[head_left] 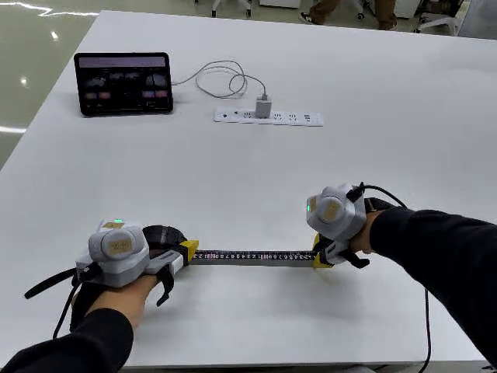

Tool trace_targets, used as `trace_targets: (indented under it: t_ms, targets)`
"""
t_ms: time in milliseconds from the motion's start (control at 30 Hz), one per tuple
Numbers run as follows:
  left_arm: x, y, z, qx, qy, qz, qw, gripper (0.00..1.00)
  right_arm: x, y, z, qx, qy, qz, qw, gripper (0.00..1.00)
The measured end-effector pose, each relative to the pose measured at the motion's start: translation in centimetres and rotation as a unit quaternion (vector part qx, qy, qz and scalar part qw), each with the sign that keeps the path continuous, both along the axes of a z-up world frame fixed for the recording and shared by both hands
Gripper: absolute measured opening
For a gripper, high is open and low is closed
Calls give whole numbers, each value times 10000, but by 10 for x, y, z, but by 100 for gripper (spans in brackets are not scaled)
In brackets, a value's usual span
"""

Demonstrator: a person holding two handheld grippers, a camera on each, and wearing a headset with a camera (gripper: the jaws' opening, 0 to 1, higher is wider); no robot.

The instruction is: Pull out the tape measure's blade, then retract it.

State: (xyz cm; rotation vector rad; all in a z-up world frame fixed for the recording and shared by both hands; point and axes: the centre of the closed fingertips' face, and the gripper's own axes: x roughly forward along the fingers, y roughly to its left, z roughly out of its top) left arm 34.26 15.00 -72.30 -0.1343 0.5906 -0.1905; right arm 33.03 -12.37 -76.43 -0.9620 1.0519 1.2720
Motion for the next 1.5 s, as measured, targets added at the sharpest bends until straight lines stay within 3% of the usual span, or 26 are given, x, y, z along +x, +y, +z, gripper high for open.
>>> trace_targets:
  t_ms: [33, 267, 400, 1500]
  targets:
    - [-2, -2, -3, 9, 81, -66, 9999, 66, 0, 0, 0, 10, -21, 13, 10000, 11]
    - [-2, 0, -5, 68, 118, -58, 9999, 63, -1, 0, 1, 140, -39, -132, 9998, 11]
    - [-3, -1, -7, 293, 193, -155, 9993, 61, -2, -1, 1, 334, -73, 1, 9994, 10]
    - [-2, -1, -7, 222, 227, -188, 9993, 61, -2, 7, 1, 486, -86, -178, 9986, 11]
